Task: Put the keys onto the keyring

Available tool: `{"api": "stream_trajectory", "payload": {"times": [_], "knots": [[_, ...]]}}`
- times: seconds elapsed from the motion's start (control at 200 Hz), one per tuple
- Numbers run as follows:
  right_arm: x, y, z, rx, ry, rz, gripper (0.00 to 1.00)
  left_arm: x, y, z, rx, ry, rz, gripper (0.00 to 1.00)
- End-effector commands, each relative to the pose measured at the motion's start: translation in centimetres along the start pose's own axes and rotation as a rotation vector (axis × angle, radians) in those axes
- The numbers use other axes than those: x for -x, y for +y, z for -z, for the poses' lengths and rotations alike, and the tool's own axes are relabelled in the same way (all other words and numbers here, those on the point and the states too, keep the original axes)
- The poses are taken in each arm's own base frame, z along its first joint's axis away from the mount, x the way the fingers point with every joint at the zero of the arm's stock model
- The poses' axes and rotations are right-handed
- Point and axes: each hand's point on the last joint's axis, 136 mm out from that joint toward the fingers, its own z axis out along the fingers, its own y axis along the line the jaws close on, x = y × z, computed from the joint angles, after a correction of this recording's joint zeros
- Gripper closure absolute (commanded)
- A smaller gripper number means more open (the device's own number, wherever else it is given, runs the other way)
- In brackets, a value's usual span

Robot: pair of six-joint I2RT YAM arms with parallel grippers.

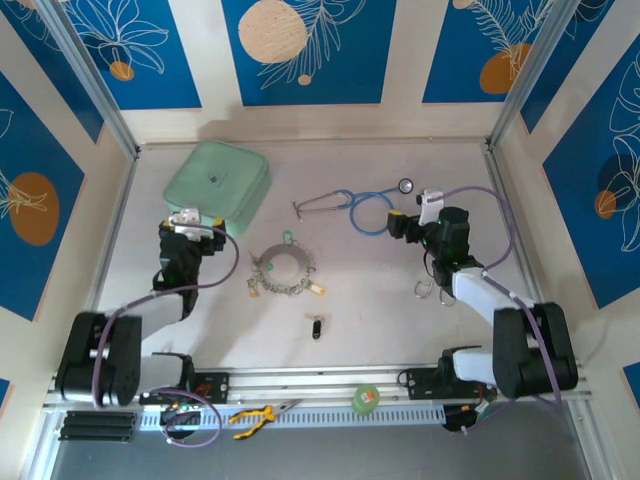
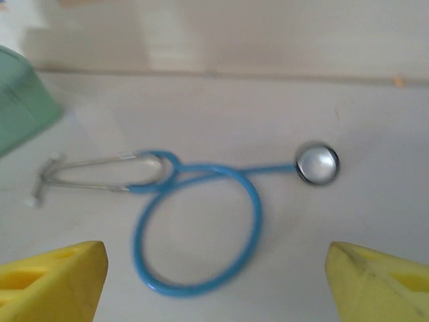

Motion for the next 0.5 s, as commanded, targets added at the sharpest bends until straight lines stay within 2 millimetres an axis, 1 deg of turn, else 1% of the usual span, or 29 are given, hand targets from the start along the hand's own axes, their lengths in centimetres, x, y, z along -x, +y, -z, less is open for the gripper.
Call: {"api": "stream_trajectory", "payload": {"times": [0.0, 0.115, 0.195, 0.245, 0.32, 0.345, 0.425, 0.495], "knots": [[-0.8, 3.2, 0.6, 0.011, 0.103, -0.021, 0.18, 0.6, -0.1, 0.3, -0.013, 0.074, 0.08, 0.0], [-1.8, 7.6, 1.1, 0.085, 0.232, -0.086, 0.22, 0.7, -2.0, 1.1, -0.104, 0.151, 0.162, 0.02], [-3.2, 10.0, 1.4, 0.108, 0.344, -0.123, 0.27, 0.1, -3.2, 2.0, -0.145, 0.199, 0.214, 0.03], [-4.1, 11.5, 1.8, 0.131, 0.421, -0.137, 0.31, -0.2, -4.5, 2.7, -0.189, 0.228, 0.233, 0.05], [-5.5, 13.9, 2.4, 0.184, 0.533, -0.147, 0.37, -1.2, -5.7, 4.0, -0.207, 0.288, 0.255, 0.05], [-6.2, 15.2, 2.7, 0.224, 0.576, -0.141, 0.4, -1.5, -6.0, 4.4, -0.213, 0.303, 0.262, 0.06], [-7.9, 18.3, 3.5, 0.295, 0.689, -0.111, 0.42, -2.8, -6.6, 5.8, -0.19, 0.359, 0.307, 0.09], [-9.5, 19.8, 3.7, 0.294, 0.783, -0.088, 0.43, -3.8, -7.8, 7.2, -0.21, 0.413, 0.314, 0.11]]}}
